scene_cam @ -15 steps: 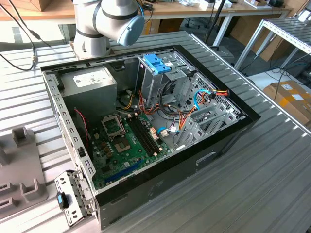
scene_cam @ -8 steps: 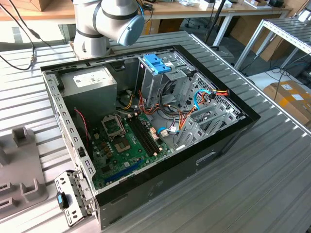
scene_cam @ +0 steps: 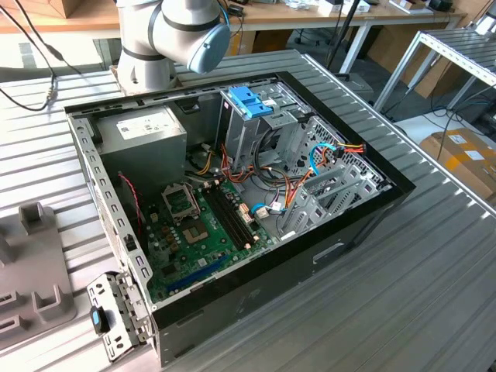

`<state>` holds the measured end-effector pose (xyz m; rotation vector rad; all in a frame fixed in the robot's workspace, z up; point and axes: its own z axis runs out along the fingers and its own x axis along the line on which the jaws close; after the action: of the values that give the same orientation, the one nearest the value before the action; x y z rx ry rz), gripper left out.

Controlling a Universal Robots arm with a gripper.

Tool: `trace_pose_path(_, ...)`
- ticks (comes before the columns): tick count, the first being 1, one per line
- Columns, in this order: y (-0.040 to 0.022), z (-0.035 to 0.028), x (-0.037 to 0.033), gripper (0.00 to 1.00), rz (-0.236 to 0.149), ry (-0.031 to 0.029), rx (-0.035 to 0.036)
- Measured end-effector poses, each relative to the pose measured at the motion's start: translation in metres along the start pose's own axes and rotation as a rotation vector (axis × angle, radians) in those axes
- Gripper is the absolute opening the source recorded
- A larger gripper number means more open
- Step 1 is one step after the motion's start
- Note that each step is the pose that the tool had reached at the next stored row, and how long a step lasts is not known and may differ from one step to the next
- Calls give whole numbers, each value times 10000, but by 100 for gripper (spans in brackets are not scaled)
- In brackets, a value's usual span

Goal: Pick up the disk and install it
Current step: 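Pick up the disk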

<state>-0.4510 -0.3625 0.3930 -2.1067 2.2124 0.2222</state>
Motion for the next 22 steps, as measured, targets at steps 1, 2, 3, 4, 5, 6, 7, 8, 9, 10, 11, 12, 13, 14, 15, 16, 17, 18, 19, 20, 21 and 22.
trace_pose_path(1,1,-15,-3,37,-1,-23,-2)
trace_pose_path(2,1,-28,-5,37,-1,-42,-3)
trace_pose_path(3,2,-38,-6,37,-2,-54,-4)
trace_pose_path(4,2,-46,-7,37,-3,-65,-5)
trace_pose_path(5,3,-55,-9,37,-3,-77,-5)
trace_pose_path(6,3,-63,-10,37,-4,-90,-5)
trace_pose_path(7,4,-72,-11,37,-4,-101,-6)
trace_pose_path(8,4,-80,-13,37,-5,-109,-7)
trace_pose_path(9,4,-89,-14,37,-5,-123,-7)
trace_pose_path(10,5,-105,-16,37,-6,-144,-8)
trace_pose_path(11,6,-119,-19,37,-7,-163,-9)
trace_pose_path(12,7,-128,-21,37,-7,-177,-10)
trace_pose_path(13,7,-142,-22,37,-9,-198,-12)
trace_pose_path(14,8,-153,-24,37,-9,-214,-12)
trace_pose_path(15,8,-163,-26,37,-10,-228,-12)
trace_pose_path(16,10,-190,-30,37,-12,-264,-15)
trace_pose_path(17,11,-213,-34,37,-13,-295,-17)
trace_pose_path(18,12,-234,-37,37,-14,-325,-19)
trace_pose_path(19,12,-245,-39,37,-15,-342,-19)
trace_pose_path(20,13,-253,-40,37,-15,-356,-19)
trace_pose_path(21,14,-268,-42,37,-17,-383,-21)
trace_pose_path(22,15,-289,-46,37,-18,-419,-22)
